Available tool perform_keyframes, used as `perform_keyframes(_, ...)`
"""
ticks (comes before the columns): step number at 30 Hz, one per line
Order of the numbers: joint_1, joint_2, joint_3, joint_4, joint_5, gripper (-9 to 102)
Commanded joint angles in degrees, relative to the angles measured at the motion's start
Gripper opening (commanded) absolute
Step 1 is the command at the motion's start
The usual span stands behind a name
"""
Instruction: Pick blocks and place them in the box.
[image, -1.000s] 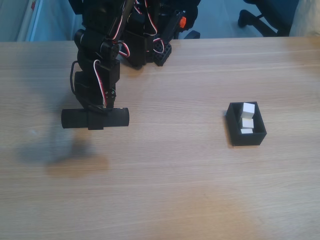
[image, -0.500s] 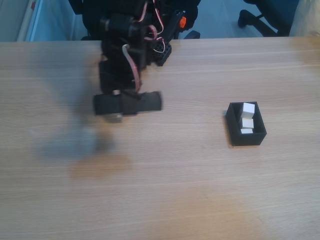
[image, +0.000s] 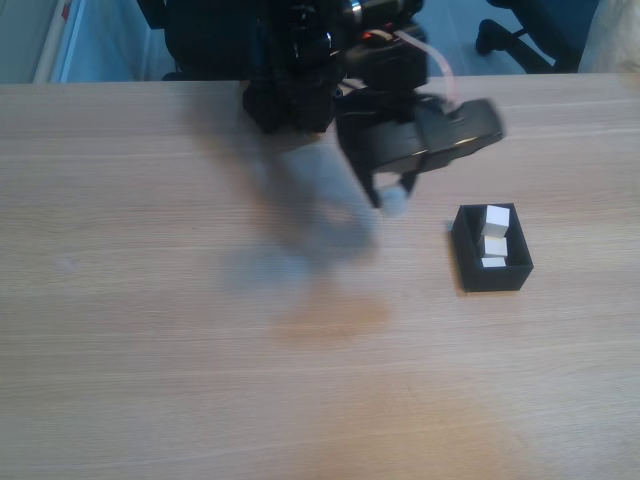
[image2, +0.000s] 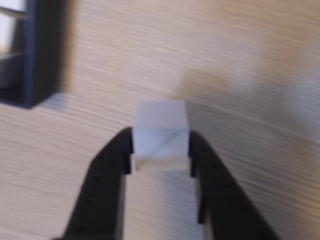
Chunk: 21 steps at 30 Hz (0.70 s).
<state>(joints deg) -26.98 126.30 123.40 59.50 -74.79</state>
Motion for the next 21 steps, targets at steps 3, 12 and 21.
perform_keyframes(3,-7.12,-4.75,-9.14,-2.37,3.87,0)
perform_keyframes(12,-10.63,-15.29,-17.58,-8.7,5.1,3)
perform_keyframes(21,-13.18,-24.17,-26.72,-8.17,7.38,8)
